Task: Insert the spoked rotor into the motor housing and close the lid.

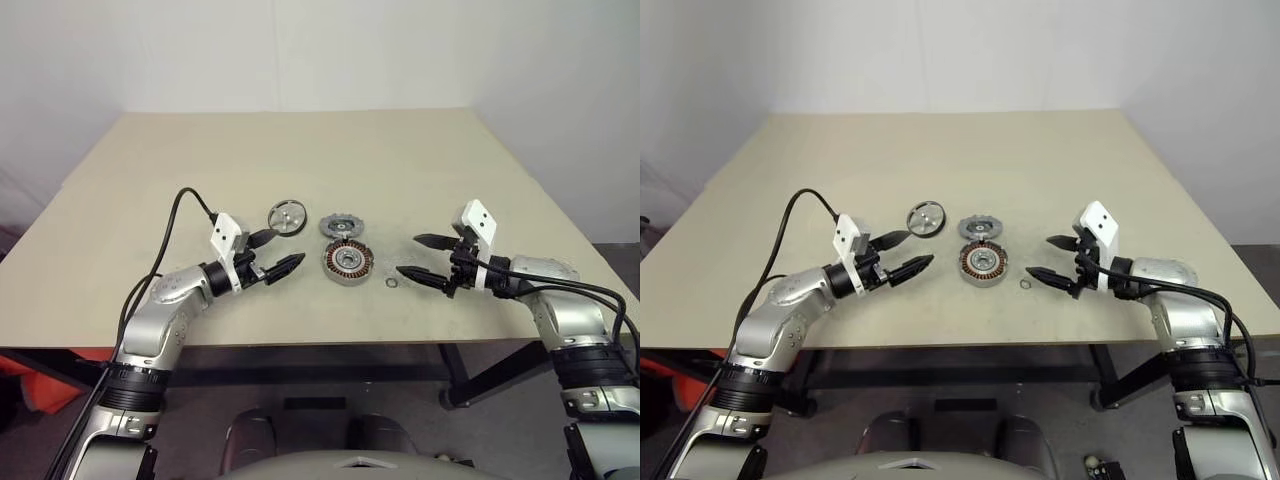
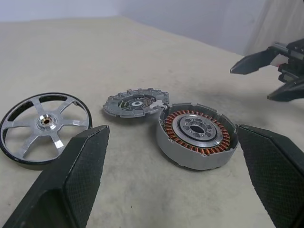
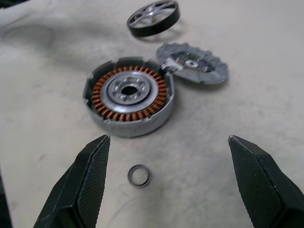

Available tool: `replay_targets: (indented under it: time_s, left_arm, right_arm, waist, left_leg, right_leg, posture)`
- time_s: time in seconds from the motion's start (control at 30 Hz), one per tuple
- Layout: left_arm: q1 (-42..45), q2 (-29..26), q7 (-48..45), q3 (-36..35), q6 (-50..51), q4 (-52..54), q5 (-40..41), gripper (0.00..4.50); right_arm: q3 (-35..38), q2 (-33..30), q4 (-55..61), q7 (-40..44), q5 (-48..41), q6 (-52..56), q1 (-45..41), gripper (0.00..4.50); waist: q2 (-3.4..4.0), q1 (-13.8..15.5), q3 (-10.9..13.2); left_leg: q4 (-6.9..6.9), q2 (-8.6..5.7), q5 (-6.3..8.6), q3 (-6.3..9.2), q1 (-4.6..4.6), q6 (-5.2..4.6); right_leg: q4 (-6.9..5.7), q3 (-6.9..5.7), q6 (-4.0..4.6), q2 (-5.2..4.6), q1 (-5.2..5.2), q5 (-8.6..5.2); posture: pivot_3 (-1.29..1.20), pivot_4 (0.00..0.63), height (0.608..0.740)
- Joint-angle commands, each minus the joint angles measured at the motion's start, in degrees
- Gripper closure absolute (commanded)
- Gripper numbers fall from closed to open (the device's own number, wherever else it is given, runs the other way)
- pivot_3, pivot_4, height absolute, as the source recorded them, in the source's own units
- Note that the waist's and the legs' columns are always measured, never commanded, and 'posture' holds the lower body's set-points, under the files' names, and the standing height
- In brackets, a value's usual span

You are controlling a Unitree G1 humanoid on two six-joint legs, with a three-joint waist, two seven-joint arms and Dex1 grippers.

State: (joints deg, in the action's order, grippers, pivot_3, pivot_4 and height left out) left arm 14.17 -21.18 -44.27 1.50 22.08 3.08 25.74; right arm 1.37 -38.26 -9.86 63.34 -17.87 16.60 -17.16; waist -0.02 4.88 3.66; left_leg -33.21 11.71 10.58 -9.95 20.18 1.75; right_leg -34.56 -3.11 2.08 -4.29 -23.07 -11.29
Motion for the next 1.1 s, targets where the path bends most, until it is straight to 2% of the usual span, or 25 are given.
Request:
replay_targets:
  time_s: [0.03,1.1]
  left_arm:
    - [0.58,-0.15,-0.03,-0.73,0.2,2.89,0.84,0.0]
    - [-0.26,0.89,0.32,0.96,-0.69,2.15,-2.06,0.0]
  right_arm:
    - [-0.15,-0.9,2.88,0.72,-0.16,-0.68,-0.36,0.02]
    - [-2.48,0.29,1.5,-1.46,3.79,-2.56,0.05,0.02]
  waist:
    - [0.0,-0.01,0.0]
    - [0.0,0.58,0.0]
  left_leg:
    - [0.0,0.0,0.0,0.0,0.0,0.0]
    - [-0.01,0.0,0.0,0.0,-0.03,0.0]
  right_leg:
    - [0.0,0.0,0.0,0.0,0.0,0.0]
    - [-0.01,0.0,0.0,0.0,0.02,0.0]
  posture:
    - [0.0,0.0,0.74]
    - [0.0,0.0,0.74]
